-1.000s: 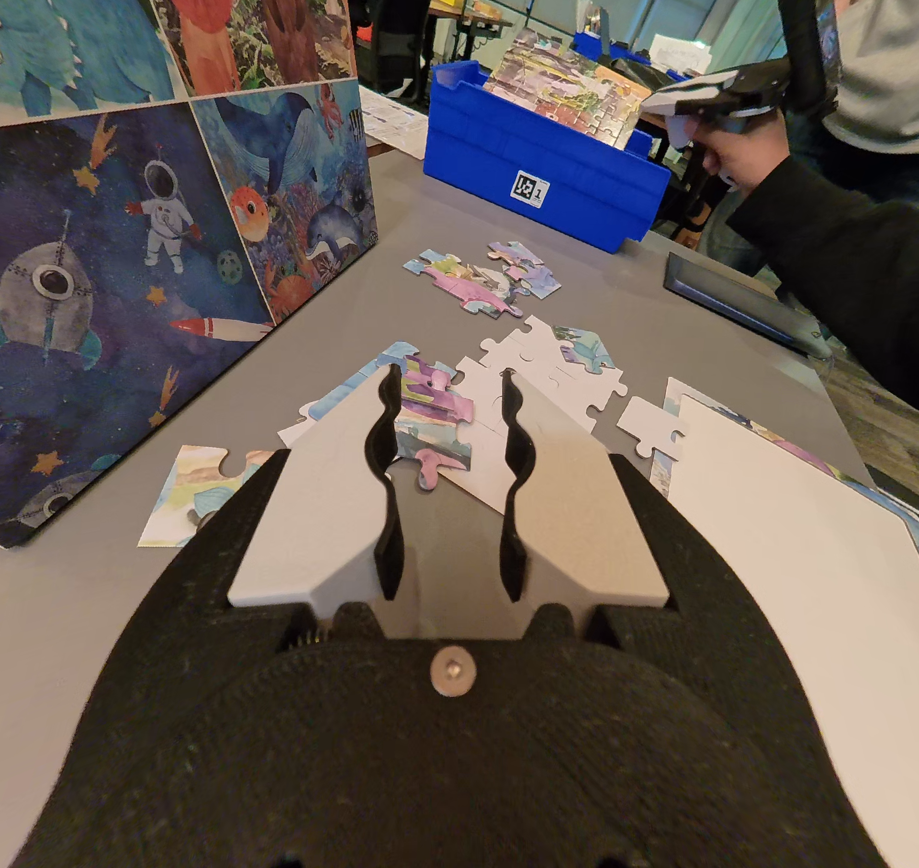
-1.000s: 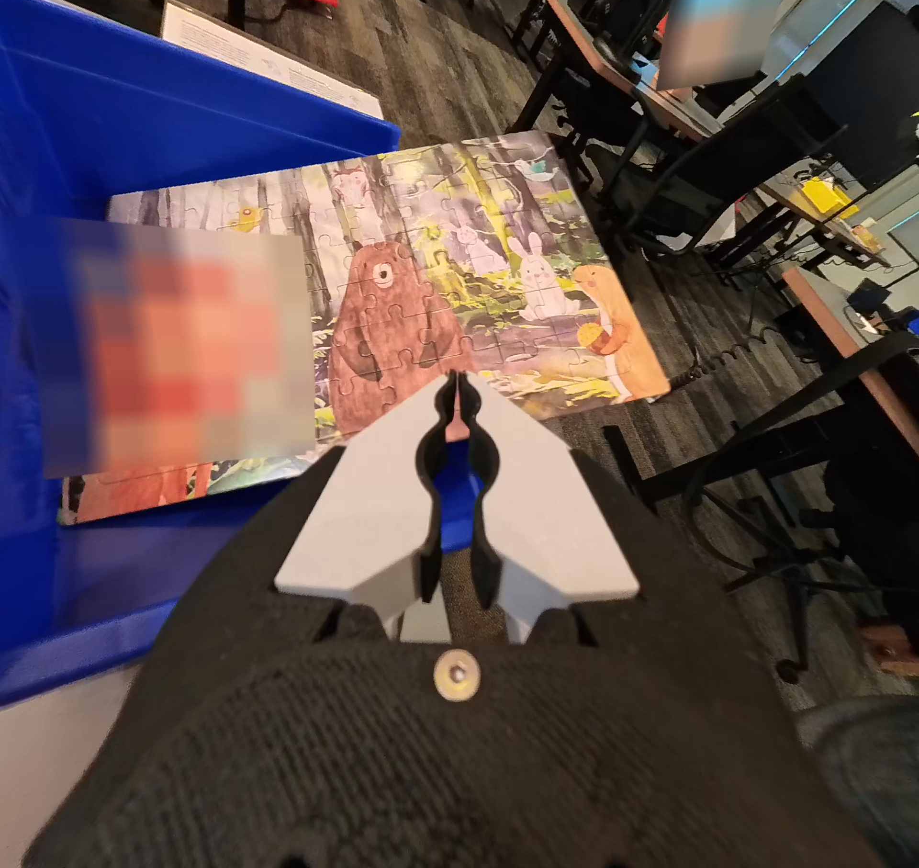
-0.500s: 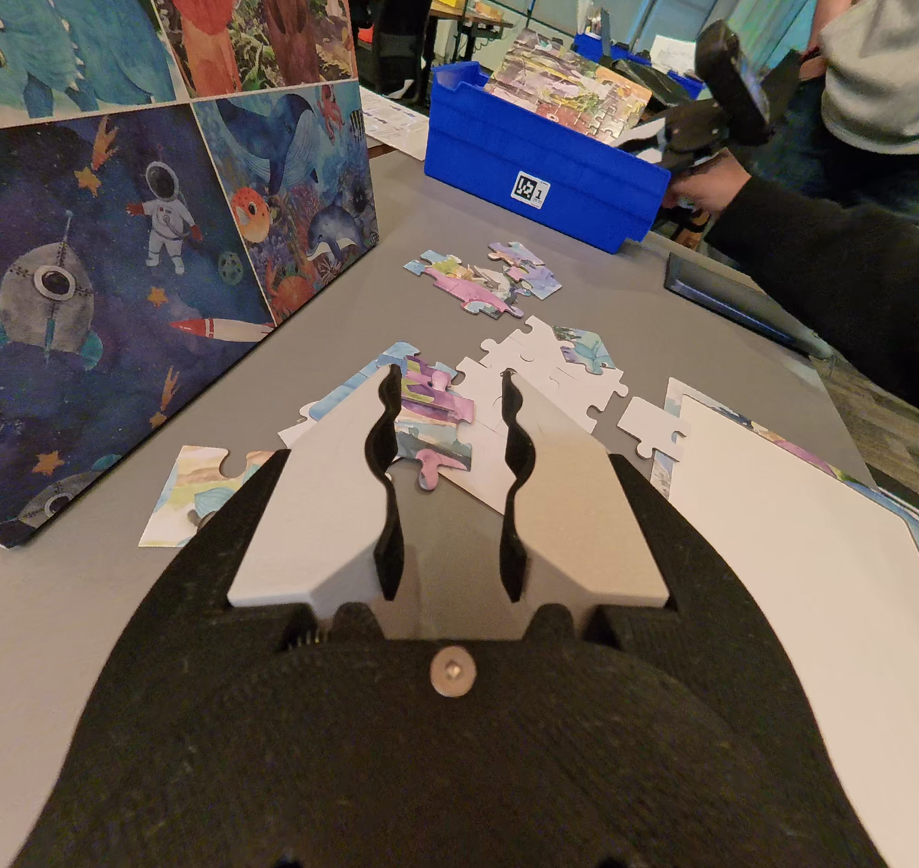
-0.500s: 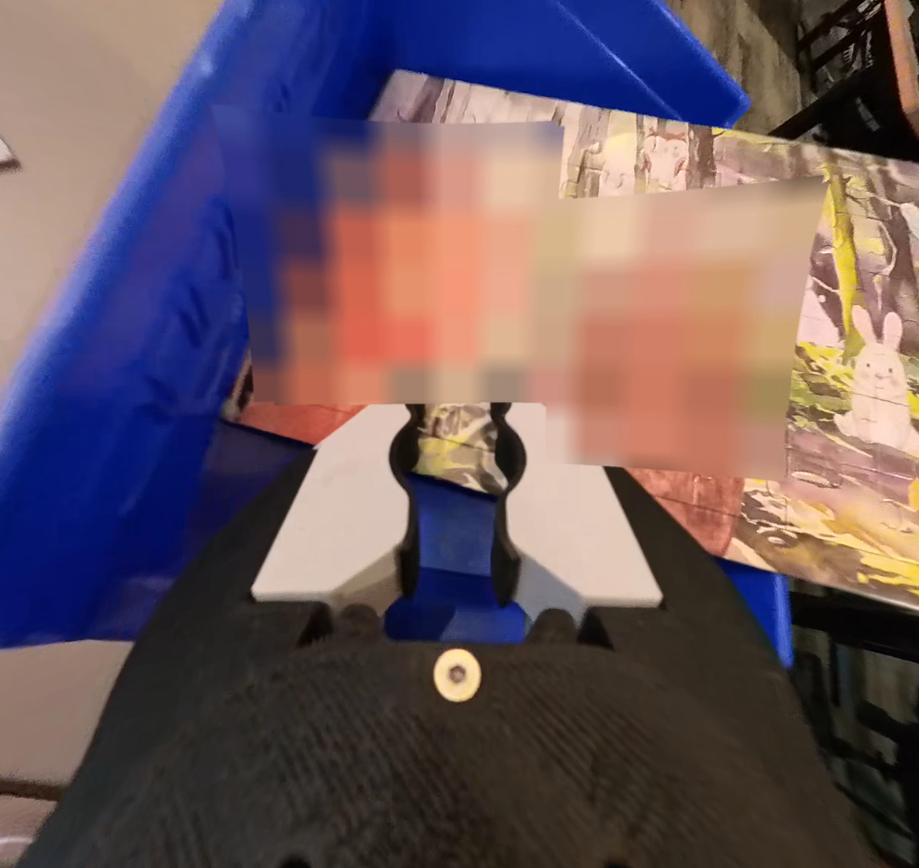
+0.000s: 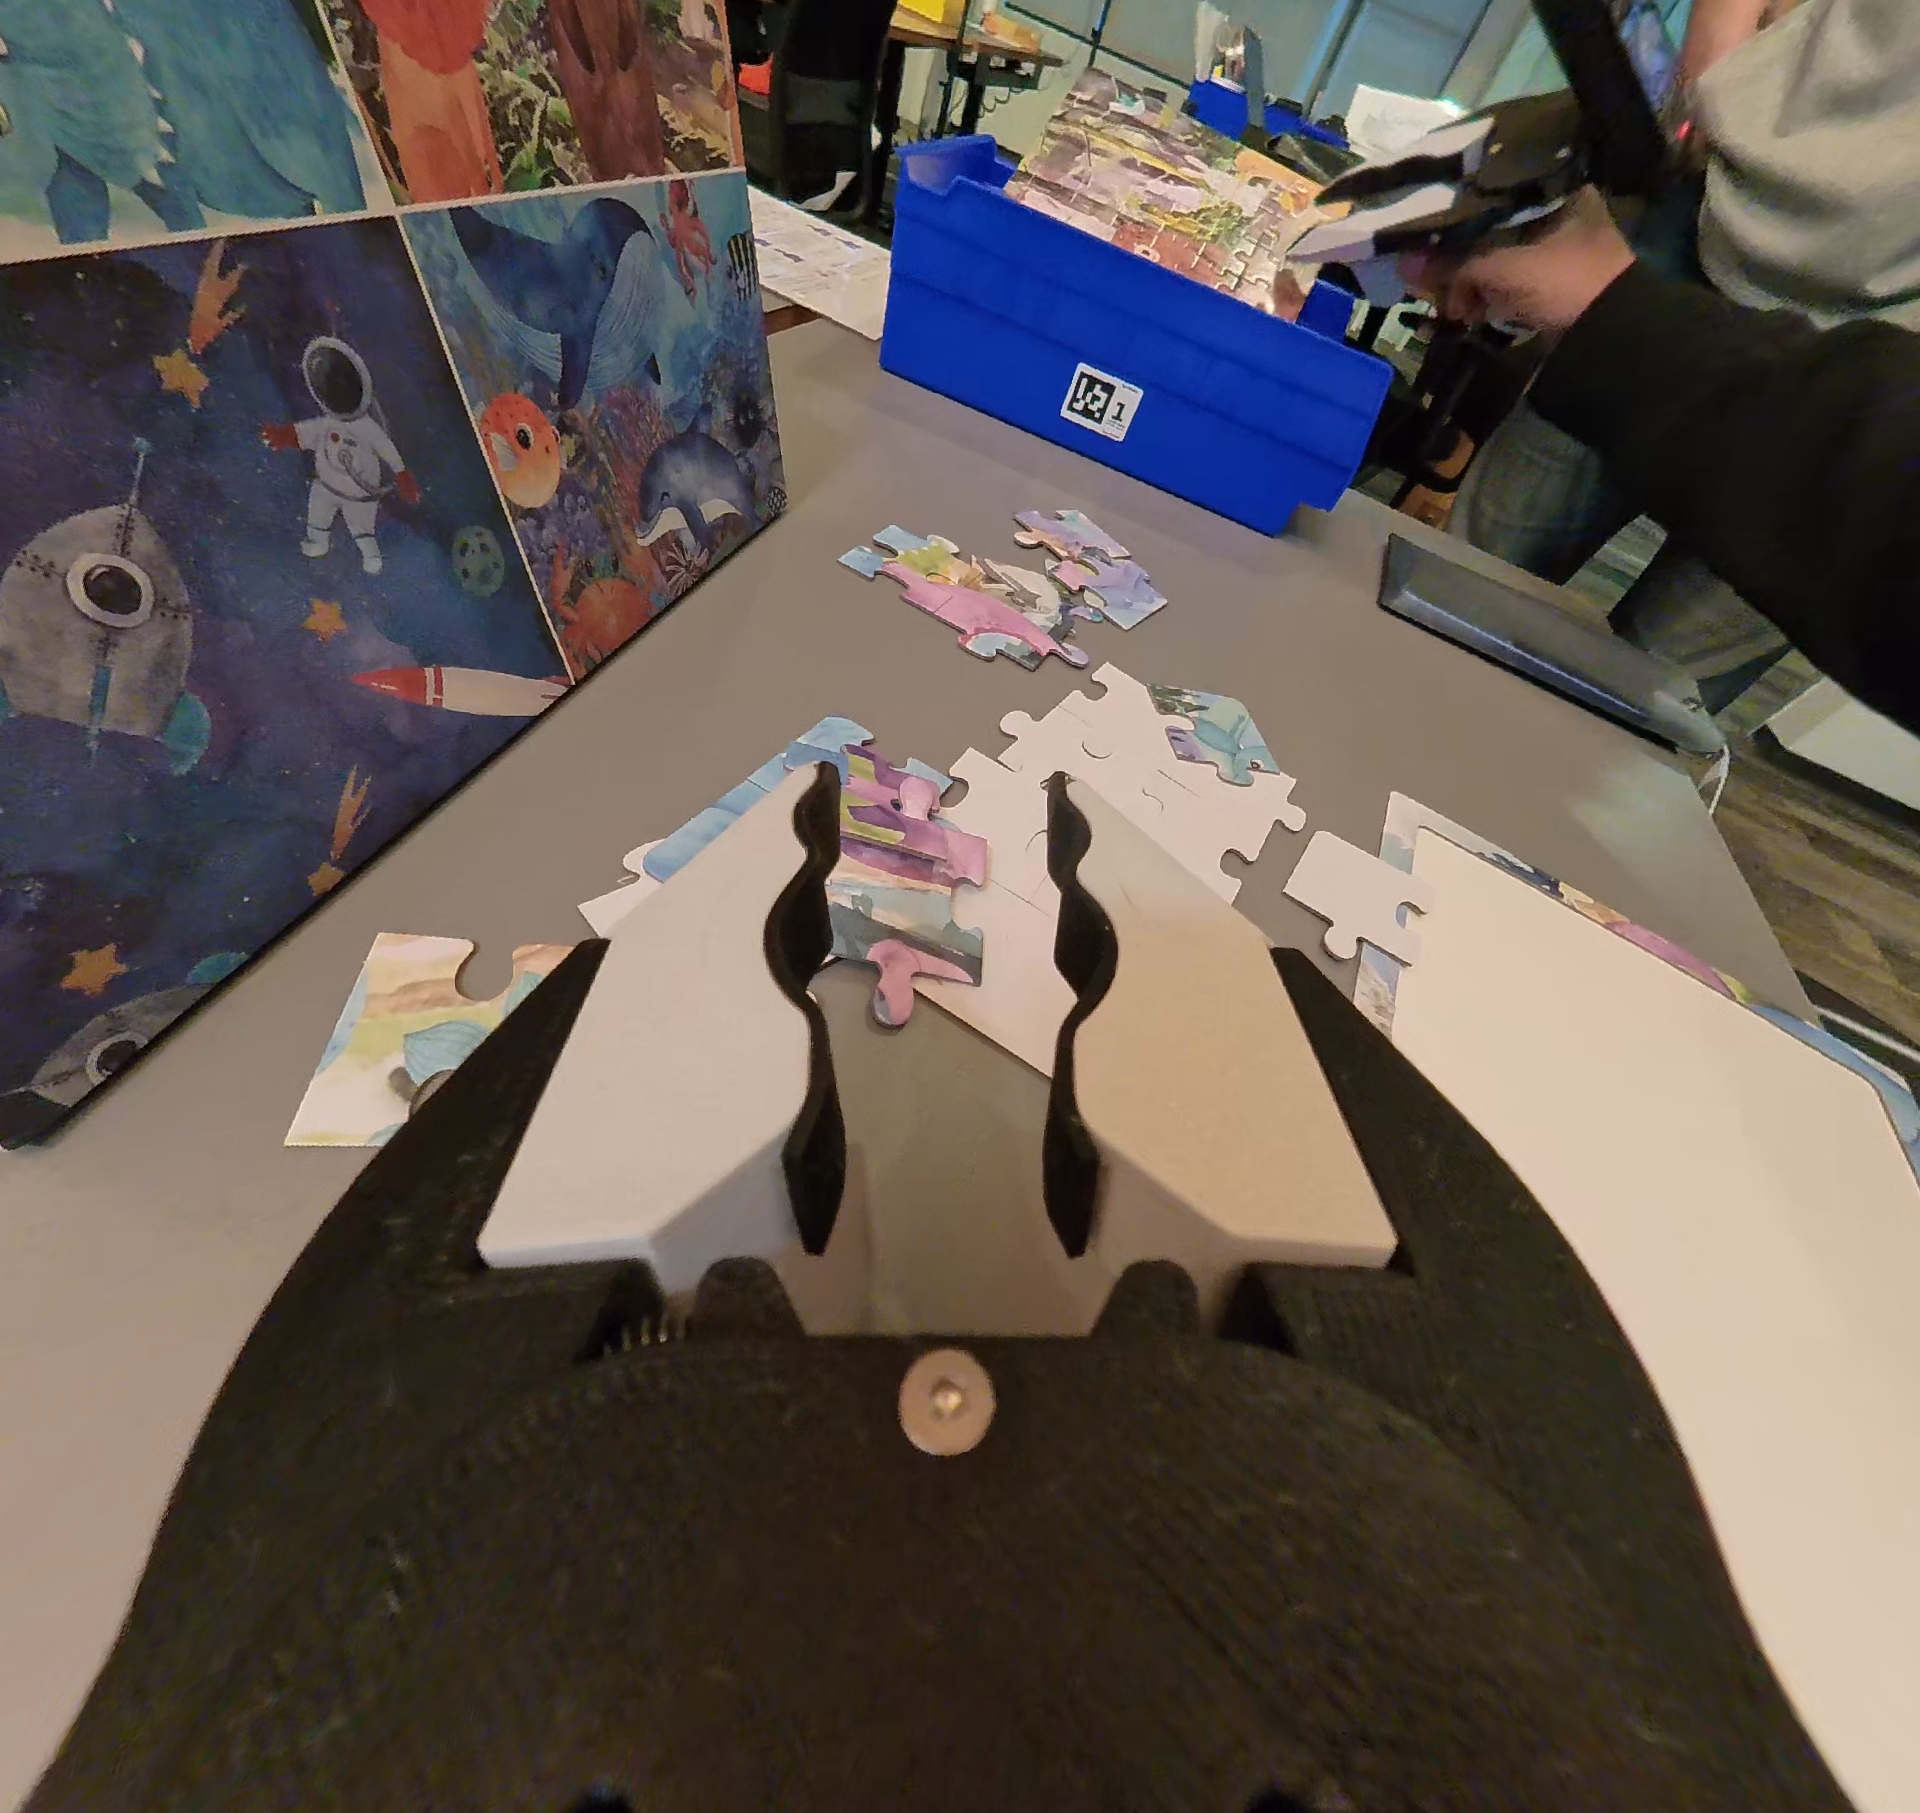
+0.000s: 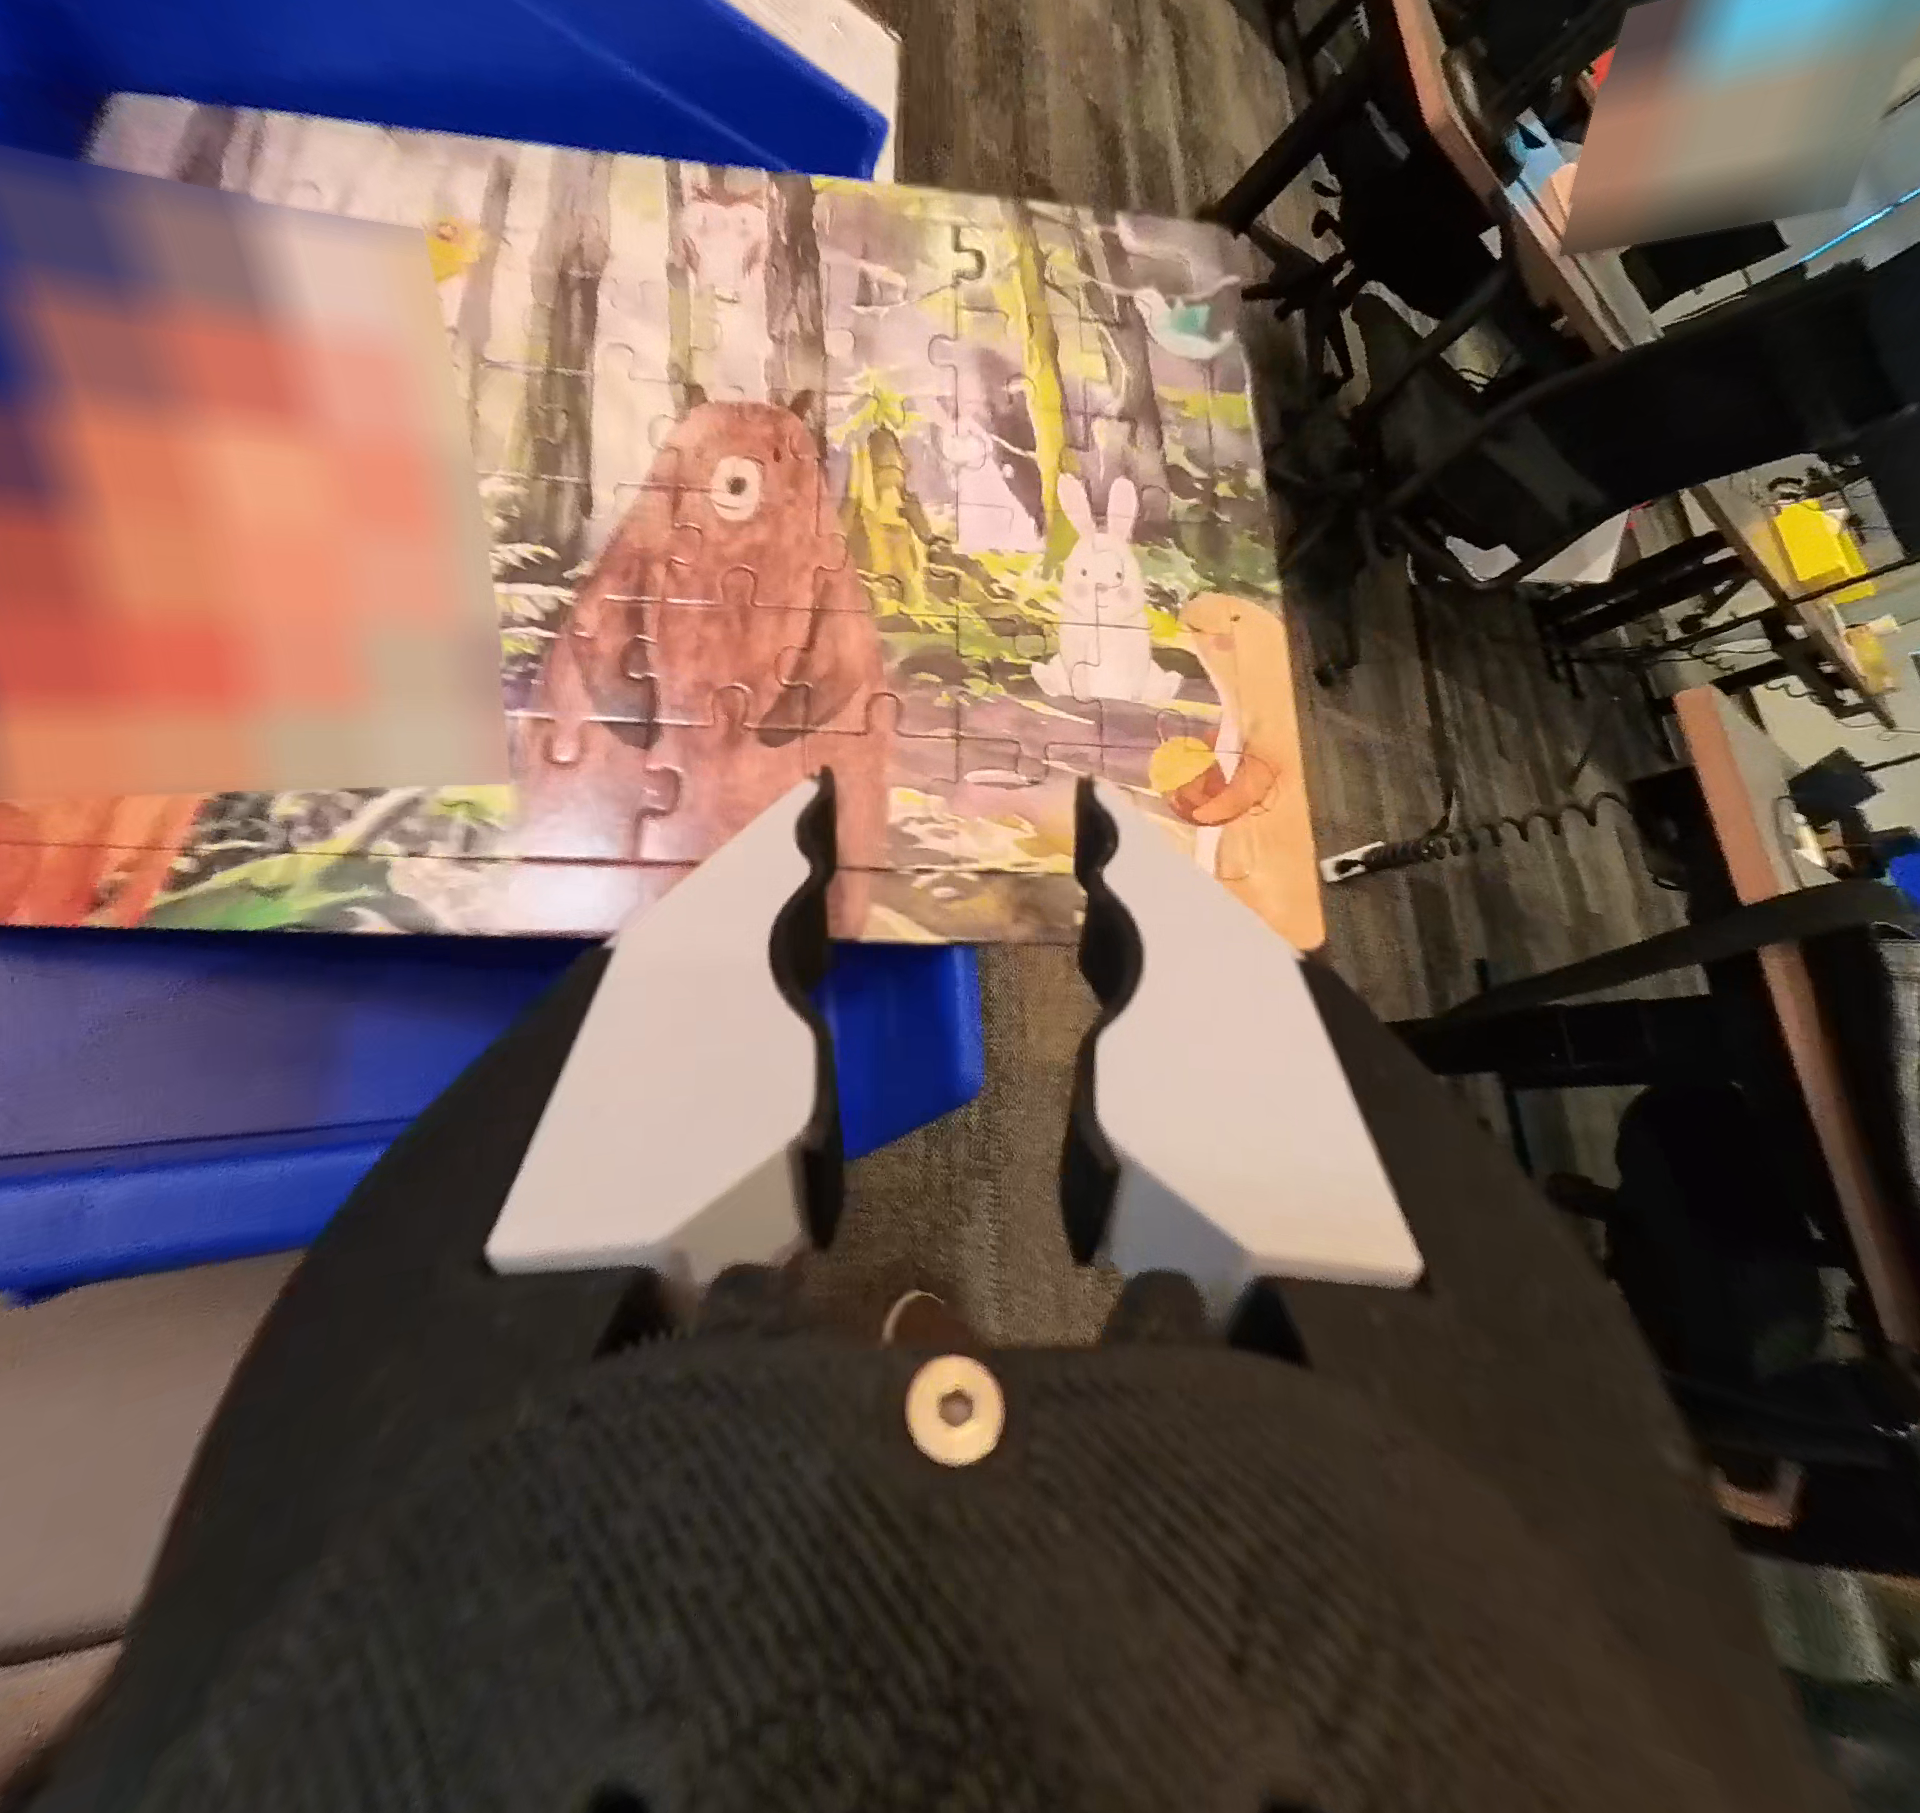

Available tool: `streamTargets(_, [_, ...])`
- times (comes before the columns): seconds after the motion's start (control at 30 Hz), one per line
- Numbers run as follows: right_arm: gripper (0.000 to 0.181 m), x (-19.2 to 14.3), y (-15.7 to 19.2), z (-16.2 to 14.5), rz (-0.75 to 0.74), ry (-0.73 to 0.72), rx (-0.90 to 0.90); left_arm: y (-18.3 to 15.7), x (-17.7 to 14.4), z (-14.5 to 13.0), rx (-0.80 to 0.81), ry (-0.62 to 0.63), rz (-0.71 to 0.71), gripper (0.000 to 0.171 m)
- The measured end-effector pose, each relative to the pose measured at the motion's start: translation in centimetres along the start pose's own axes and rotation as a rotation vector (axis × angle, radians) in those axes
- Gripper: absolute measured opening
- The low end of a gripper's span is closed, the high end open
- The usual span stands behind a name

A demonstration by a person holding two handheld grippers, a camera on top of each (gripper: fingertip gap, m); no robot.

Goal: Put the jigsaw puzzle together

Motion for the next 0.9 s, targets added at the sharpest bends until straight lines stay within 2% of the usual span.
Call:
streamTargets(0.13, [0.054,-2.8,2.4,3.1,0.19,-0.104,0.18,-0.2,-0.4,0.4,0.159,0.026,0.103,0.034])
streamTargets(0.23, [0.052,-8.1,7.6,9.3,0.506,-0.345,0.236,-1.8,-0.3,2.0,0.216,-0.014,0.066,0.036])
streamTargets(0.3, [0.041,-12.2,13.8,13.7,0.743,-0.474,0.131,-3.5,1.0,4.0,0.209,-0.059,-0.028,0.032])
streamTargets(0.37, [0.029,-15.7,21.0,16.8,0.916,-0.523,-0.058,-5.8,3.7,6.3,0.17,-0.079,-0.183,0.03])
streamTargets(0.43, [0.006,-18.2,26.6,18.6,0.976,-0.548,-0.257,-8.1,6.3,8.5,0.135,-0.07,-0.337,0.018])
streamTargets(0.47, [0.0,-19.0,27.7,19.2,0.943,-0.567,-0.333,-8.9,6.9,9.5,0.123,-0.082,-0.395,0.001])
streamTargets(0.5, [0.0,-19.5,27.6,19.6,0.89,-0.59,-0.362,-9.1,6.8,10.5,0.109,-0.115,-0.422,0.0])
streamTargets(0.57, [0.0,-20.4,24.7,19.6,0.863,-0.617,-0.28,-8.2,5.1,11.4,0.087,-0.151,-0.404,0.0])
streamTargets(0.67, [0.0,-20.8,17.9,17.8,0.816,-0.612,-0.058,-4.4,0.8,10.7,0.148,-0.134,-0.197,0.0])
streamTargets(0.73, [0.0,-21.1,15.8,17.1,0.793,-0.633,0.026,-2.7,-1.0,10.5,0.109,-0.154,-0.159,0.0])
streamTargets(0.8, [0.0,-21.7,17.1,17.3,0.836,-0.661,0.036,-2.4,-1.4,10.9,0.047,-0.178,-0.213,0.0])
streamTargets(0.9, [0.0,-22.4,21.2,17.7,0.917,-0.656,-0.031,-4.2,-0.3,10.7,0.081,-0.137,-0.252,0.0])
Point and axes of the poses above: each gripper's, where its closed fingertips meet, x out along the fingers, z out of its top, y = z × x across the jaws, the point moved 7 cm from there along -x, back along the fingers, and after that the axes turned 1 degree about -z, right-handed, at the moved point
